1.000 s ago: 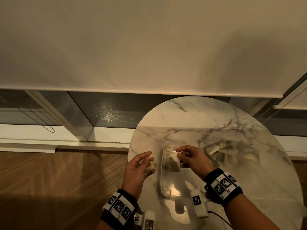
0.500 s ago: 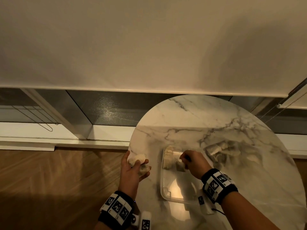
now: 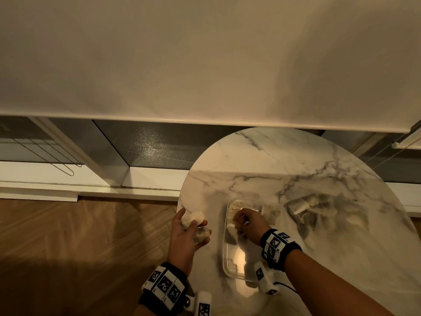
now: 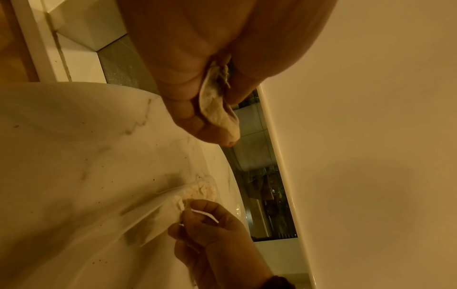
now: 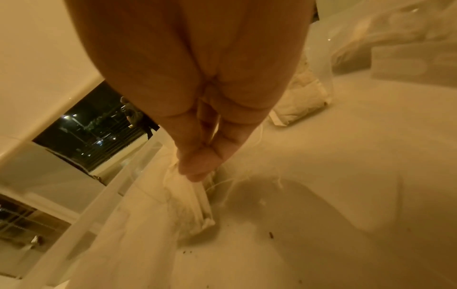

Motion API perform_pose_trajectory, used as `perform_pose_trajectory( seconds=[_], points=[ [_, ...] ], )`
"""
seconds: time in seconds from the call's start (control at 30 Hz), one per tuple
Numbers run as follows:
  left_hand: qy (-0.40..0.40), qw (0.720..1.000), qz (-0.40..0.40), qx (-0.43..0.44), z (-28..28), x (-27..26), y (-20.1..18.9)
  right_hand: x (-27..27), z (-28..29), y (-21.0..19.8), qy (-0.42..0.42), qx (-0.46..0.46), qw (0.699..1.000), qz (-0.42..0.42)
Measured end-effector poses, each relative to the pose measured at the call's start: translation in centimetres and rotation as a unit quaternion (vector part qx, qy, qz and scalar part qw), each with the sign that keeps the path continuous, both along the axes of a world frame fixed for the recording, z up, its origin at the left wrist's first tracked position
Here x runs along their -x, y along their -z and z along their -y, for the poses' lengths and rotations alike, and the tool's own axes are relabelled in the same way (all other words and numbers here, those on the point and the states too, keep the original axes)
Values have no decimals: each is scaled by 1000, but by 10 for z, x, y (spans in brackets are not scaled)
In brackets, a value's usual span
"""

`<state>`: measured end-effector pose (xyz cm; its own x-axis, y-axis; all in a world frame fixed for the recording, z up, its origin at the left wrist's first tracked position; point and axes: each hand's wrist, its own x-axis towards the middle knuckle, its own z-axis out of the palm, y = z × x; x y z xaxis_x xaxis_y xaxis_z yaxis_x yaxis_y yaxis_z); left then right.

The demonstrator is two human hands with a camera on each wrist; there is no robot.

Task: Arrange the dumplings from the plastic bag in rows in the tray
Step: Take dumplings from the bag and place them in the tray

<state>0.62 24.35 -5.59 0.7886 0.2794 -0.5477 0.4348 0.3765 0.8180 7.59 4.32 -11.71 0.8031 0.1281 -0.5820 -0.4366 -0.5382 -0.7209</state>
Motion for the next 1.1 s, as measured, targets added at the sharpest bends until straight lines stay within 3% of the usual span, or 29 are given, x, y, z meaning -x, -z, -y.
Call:
perform_pose_trajectory(
  seconds=[0.23, 0.47, 0.67, 0.77, 0.93, 1.1],
  points=[
    [9, 1000, -9, 3, 1, -1, 5, -3, 0, 4, 10, 34, 996, 78],
    [9, 1000, -13, 9, 3, -3, 7, -3, 5, 6, 44, 49, 995, 79],
    [12, 1000, -15, 23, 4, -2, 5, 2, 4, 9, -38, 140, 989, 6],
    [22, 999, -11, 22, 5, -2, 1, 4, 3, 15, -27, 153, 988, -11],
    [50, 999, -7, 12, 8, -1, -3, 0, 4, -12, 120, 50, 991, -35],
    [65, 998, -17, 18, 17, 1, -2, 17, 0, -68, 74, -103, 992, 6]
  ],
)
